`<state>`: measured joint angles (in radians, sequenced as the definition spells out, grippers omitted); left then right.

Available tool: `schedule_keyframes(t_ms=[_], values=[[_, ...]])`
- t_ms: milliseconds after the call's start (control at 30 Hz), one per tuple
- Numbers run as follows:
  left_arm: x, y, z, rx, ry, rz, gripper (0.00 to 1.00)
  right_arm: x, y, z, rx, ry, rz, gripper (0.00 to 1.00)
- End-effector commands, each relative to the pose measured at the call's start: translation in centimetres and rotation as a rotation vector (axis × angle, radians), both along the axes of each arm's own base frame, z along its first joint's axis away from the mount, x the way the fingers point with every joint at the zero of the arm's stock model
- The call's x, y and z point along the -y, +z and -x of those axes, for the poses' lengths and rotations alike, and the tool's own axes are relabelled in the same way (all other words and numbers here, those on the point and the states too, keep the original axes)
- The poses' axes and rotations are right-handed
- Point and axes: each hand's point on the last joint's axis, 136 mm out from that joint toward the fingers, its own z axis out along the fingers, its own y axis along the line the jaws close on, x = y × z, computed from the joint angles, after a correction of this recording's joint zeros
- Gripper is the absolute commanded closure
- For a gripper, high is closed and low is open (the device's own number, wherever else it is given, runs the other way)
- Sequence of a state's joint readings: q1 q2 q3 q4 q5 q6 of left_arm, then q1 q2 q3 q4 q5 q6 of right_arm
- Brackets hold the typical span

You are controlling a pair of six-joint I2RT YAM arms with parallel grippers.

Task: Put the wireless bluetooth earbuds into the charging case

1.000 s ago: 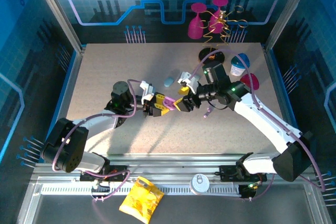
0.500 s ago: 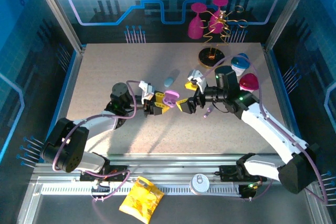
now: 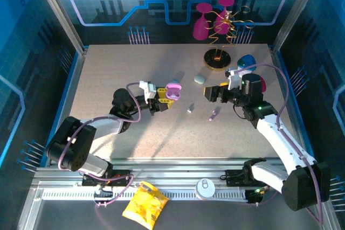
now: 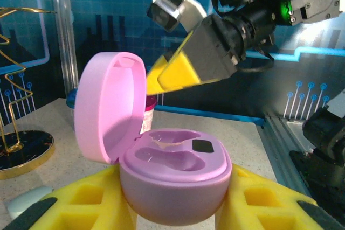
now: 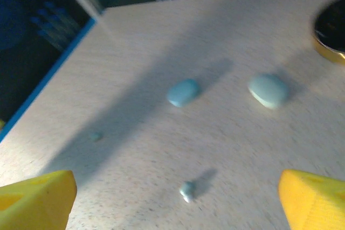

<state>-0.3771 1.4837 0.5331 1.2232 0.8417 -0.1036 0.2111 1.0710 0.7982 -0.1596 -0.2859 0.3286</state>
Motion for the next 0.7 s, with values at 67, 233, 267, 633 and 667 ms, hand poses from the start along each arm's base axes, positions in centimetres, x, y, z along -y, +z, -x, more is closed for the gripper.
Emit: schedule_keyframes(t_ms=[67, 233, 267, 633, 667], values=[[0.1, 1.0, -0.2, 0.043, 0.013, 0.044, 0.68, 3.1, -7.3, 1.4, -0.285, -0.179, 0.077, 0.12], [0.2, 1.1, -0.3, 0.043, 0.006, 0.044, 0.69, 3.6, -12.2, 2.2, -0.506, -0.209, 0.15, 0.19], [0.2, 1.1, -0.4, 0.043, 0.007, 0.044, 0.69, 3.5, -13.1, 2.2, -0.54, -0.214, 0.171, 0.19], [-0.1, 1.0, 0.5, 0.05, 0.012, 0.012, 0.69, 1.6, -17.2, 0.8, -0.637, -0.188, 0.169, 0.35], [-0.1, 0.9, 0.5, 0.048, 0.012, 0.007, 0.69, 1.5, -17.4, 0.8, -0.644, -0.182, 0.165, 0.36]])
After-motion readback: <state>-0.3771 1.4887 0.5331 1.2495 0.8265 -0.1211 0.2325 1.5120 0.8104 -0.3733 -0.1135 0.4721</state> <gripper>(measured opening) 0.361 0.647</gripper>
